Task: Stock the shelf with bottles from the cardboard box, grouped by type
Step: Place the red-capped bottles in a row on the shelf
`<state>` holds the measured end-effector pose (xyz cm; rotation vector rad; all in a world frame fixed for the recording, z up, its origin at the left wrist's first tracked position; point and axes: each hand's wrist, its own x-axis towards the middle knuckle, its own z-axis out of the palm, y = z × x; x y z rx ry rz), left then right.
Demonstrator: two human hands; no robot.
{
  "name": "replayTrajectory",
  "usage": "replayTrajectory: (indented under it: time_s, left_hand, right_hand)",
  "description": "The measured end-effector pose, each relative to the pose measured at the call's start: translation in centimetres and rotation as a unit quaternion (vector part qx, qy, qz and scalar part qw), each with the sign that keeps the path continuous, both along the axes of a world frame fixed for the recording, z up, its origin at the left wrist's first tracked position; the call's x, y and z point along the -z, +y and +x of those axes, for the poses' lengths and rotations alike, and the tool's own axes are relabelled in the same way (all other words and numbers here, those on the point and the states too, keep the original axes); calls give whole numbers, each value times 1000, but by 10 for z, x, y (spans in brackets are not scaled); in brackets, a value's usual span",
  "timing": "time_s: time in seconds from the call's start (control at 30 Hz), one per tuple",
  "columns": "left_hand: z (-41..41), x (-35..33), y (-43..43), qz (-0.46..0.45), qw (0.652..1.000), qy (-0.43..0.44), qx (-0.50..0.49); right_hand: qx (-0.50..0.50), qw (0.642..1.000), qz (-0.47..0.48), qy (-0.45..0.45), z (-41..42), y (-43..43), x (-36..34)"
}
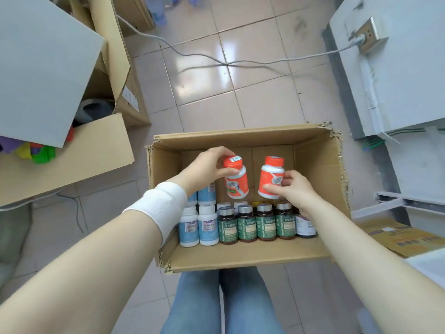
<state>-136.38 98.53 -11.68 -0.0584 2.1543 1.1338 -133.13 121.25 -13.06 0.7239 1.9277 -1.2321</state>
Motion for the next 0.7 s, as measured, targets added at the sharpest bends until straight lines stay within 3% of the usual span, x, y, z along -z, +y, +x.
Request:
replayTrajectory:
  time_s: [0.23, 0.53, 0.7]
  left_hand:
    - [25, -162, 23, 156, 985, 60, -49]
    - [129, -291, 71, 338, 939, 20, -53]
    - [206, -375, 120, 426, 905, 7, 2]
  right_hand:
    - [166, 981, -65, 82, 52, 27, -154]
    - [360, 898, -131, 217, 212, 15, -285]
    - [391, 862, -73, 315, 309, 31, -363]
